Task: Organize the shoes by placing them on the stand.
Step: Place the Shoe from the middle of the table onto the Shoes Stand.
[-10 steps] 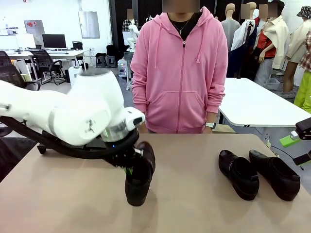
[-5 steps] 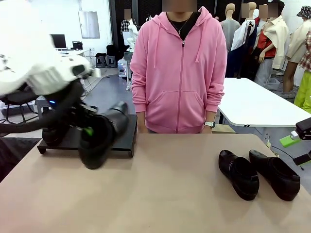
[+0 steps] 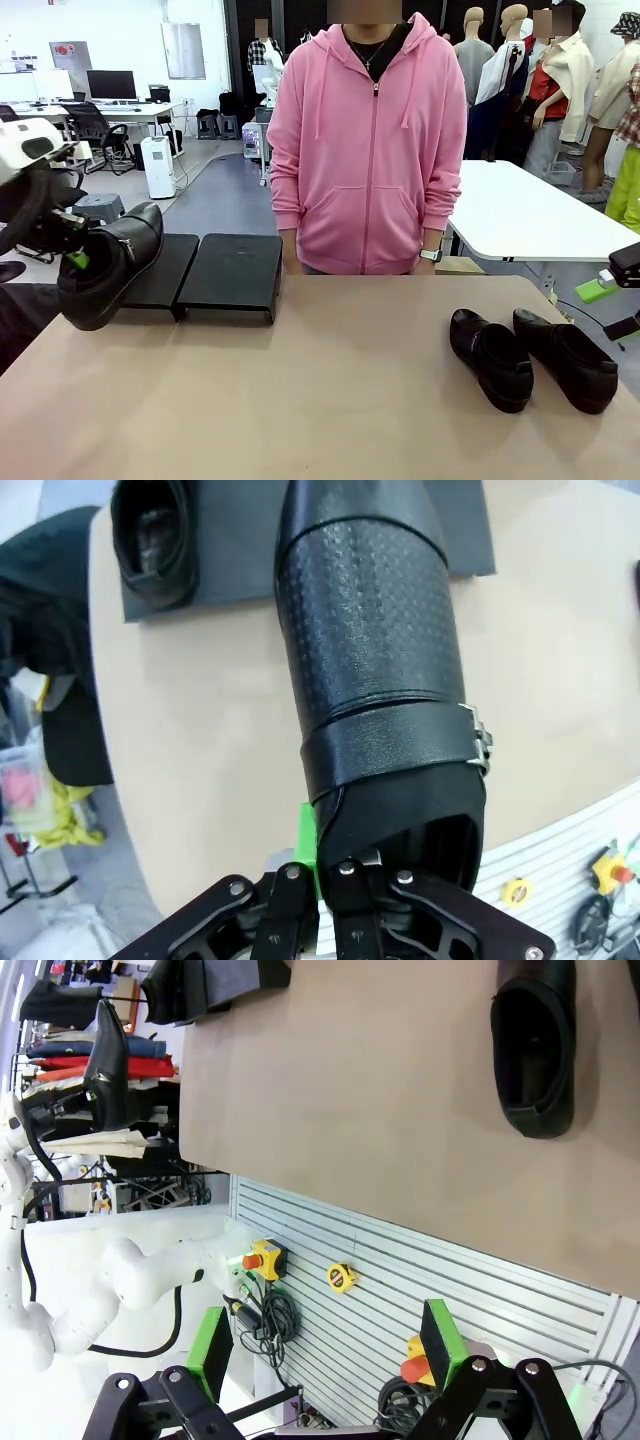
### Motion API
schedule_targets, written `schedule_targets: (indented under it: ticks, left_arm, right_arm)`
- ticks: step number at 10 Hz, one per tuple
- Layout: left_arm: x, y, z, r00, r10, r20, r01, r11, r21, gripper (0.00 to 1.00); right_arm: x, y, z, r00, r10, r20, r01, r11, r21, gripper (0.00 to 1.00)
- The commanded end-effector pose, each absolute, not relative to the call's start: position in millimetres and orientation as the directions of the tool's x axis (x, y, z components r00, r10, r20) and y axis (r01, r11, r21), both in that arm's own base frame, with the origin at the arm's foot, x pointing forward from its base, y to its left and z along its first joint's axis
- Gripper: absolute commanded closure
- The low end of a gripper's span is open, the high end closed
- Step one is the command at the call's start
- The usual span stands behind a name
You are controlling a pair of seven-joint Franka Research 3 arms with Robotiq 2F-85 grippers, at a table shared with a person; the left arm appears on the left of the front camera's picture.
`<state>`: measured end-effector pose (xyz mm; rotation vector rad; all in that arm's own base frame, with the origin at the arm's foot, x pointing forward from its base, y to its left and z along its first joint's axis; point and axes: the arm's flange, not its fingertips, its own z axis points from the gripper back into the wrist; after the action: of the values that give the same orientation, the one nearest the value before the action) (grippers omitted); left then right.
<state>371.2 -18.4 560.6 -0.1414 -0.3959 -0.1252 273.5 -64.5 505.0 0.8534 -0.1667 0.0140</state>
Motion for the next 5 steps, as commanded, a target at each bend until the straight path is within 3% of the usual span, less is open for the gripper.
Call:
schedule_targets:
  ticks: [1, 4, 5]
  left_arm:
    - [369, -37, 569, 0.903, -0.136, 0.407, 0.189, 0.978, -0.091, 1.0]
    - [370, -33, 562, 0.911, -0.127, 0.393, 0.178, 0.98, -0.095, 1.0]
    - [426, -28, 566, 0.958, -0.023, 0.284, 0.052, 0.994, -0.094, 1.0]
  right_arm:
    - [274, -62, 509, 0.987, -0.077, 0.143, -0.061, 0.638, 0.768, 0.0]
    - [274, -62, 509, 0.987, -0.077, 0.143, -0.061, 0.638, 0.768, 0.0]
    - [274, -62, 509, 0.987, -0.077, 0.143, -0.061, 0.638, 0.768, 0.0]
